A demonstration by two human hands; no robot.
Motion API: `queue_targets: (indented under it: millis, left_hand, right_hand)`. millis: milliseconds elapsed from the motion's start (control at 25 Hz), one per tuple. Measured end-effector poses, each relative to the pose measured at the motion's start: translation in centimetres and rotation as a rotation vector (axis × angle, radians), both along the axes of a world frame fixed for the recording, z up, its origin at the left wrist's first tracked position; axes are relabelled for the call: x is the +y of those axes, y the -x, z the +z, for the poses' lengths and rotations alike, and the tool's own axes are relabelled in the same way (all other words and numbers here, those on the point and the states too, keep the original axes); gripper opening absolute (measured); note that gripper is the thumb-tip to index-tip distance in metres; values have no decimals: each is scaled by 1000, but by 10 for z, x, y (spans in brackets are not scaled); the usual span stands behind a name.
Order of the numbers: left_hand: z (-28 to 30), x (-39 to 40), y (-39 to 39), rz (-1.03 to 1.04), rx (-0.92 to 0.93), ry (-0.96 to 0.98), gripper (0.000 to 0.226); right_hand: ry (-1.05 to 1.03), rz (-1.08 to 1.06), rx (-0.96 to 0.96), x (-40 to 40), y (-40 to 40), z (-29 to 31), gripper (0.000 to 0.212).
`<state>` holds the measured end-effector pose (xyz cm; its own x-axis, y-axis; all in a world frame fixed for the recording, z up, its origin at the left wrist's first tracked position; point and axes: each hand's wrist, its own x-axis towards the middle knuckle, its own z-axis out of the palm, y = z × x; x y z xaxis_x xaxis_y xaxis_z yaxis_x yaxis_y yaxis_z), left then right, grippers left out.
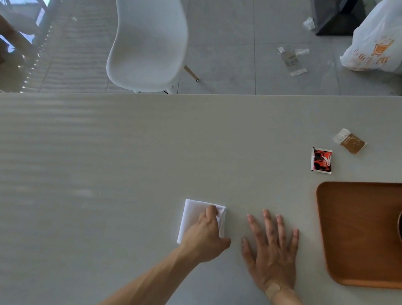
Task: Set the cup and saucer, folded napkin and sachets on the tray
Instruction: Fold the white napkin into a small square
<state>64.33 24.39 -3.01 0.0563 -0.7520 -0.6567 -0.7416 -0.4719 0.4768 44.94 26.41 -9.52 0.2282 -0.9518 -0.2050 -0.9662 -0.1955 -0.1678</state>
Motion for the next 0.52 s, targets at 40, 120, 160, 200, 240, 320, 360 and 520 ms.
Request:
queue_targets:
  millis: [40,120,160,200,240,320,360,520]
  left_hand:
    - [0,0,-3,-31,27,-32,70]
    - [1,0,-11,-42,105,-72,76]
    - [2,1,-16,-21,160,-74,74]
    - [3,4,-23,19,224,-69,68]
    - [4,8,-31,71,287,-55,60]
    - [8,16,-49,160,373,2,45]
    - [10,20,-58,171,378,44,39]
    - [14,29,-81,158,319,204,26]
  right_hand:
    - [2,3,0,0,0,0,63]
    - [0,4,10,-1,-1,1,63]
    - [0,1,18,0,-1,2,63]
    - [2,-1,24,1,-1,2,62]
    - [7,-2,21,2,-2,5,62]
    - [35,-36,-26,-2,-7,14,60]
    - [72,-71,-68,-5,-12,19,57]
    - [324,-130,-323,-11,-62,49,43]
